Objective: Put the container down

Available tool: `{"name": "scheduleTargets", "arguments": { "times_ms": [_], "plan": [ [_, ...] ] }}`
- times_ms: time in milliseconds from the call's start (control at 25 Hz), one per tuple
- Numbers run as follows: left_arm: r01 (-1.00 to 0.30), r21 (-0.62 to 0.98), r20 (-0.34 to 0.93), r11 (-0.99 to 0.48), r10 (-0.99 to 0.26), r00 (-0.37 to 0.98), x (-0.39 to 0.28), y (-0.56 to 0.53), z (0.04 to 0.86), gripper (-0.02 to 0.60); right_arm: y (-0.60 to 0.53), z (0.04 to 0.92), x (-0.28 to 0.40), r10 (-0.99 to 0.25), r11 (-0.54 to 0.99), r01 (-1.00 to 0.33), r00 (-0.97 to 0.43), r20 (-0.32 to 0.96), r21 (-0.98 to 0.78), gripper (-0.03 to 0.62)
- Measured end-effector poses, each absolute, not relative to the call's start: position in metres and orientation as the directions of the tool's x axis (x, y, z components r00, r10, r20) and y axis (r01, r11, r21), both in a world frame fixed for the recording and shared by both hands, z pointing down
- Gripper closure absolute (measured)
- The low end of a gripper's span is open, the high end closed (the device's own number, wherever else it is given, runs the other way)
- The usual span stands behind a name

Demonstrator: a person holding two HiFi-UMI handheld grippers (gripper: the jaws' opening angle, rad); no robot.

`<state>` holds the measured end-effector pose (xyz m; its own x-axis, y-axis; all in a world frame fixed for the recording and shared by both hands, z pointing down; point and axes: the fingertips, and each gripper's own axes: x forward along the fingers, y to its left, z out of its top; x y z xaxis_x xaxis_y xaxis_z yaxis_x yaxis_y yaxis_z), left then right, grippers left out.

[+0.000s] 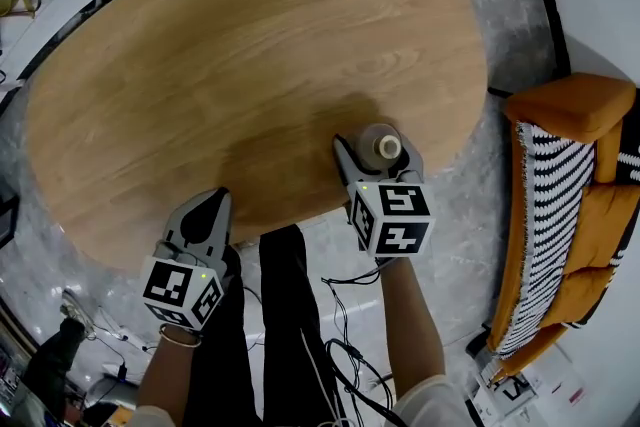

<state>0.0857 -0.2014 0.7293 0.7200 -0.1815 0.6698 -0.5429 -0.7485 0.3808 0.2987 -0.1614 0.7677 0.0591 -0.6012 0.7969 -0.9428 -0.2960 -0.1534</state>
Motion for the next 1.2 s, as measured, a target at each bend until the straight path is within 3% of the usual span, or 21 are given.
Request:
{"name": "scheduleTargets", "arguments": {
  "times_ms": [400,1200],
  "plan": [
    [-0.548,0.381,0.671,-0.745,-0.185,0.718,0.0839,-0.1977,0.7333,0.574,-0.1642,0.7714,0.2969,-0.582,-0.277,-0.948,0.034,0.813,-0.159,0.24],
    [-0.544,0.374,0.658,-0.751,-0.198,0.727,0.0855,-0.2005,0.7313,0.574,-0.1609,0.7738,0.2923,-0.618,-0.239,-0.97,0.118,0.778,-0.042,0.24]
  ]
}}
